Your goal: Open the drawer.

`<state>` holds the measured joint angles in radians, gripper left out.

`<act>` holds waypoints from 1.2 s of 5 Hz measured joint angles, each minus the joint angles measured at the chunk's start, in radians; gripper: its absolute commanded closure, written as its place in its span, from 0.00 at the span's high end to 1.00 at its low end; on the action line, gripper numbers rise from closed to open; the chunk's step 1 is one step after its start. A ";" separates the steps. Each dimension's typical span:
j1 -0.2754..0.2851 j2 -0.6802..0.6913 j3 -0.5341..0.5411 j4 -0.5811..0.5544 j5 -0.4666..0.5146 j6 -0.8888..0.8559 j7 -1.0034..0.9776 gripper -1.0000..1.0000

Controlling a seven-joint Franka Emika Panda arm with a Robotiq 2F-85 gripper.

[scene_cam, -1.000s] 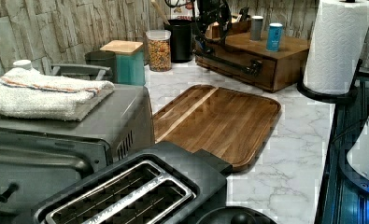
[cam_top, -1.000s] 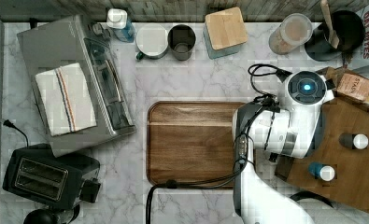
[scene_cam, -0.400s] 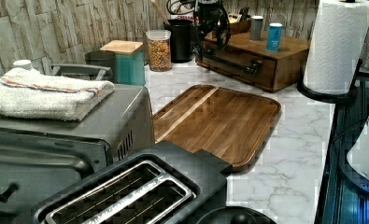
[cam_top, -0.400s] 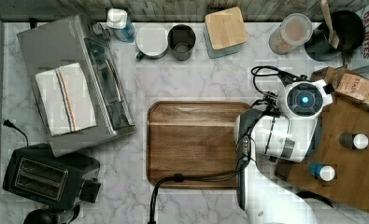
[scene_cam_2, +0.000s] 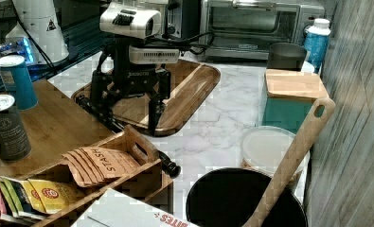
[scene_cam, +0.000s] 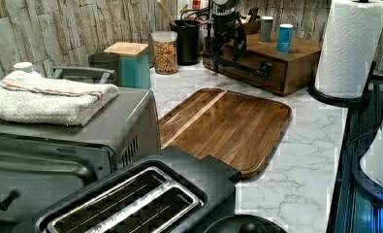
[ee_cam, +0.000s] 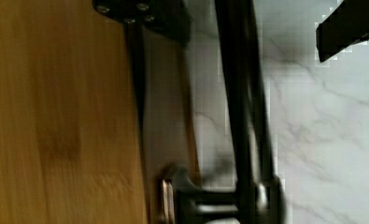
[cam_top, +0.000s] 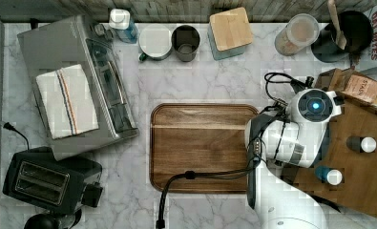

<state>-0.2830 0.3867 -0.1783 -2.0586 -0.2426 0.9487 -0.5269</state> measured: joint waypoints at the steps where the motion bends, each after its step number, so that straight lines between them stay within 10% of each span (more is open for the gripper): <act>1: 0.000 0.000 0.005 -0.018 0.003 0.025 0.000 1.00; 6: -0.030 0.009 0.037 -0.055 0.046 0.106 -0.073 1.00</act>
<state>-0.3132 0.3960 -0.1416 -2.1133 -0.1965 1.0547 -0.5996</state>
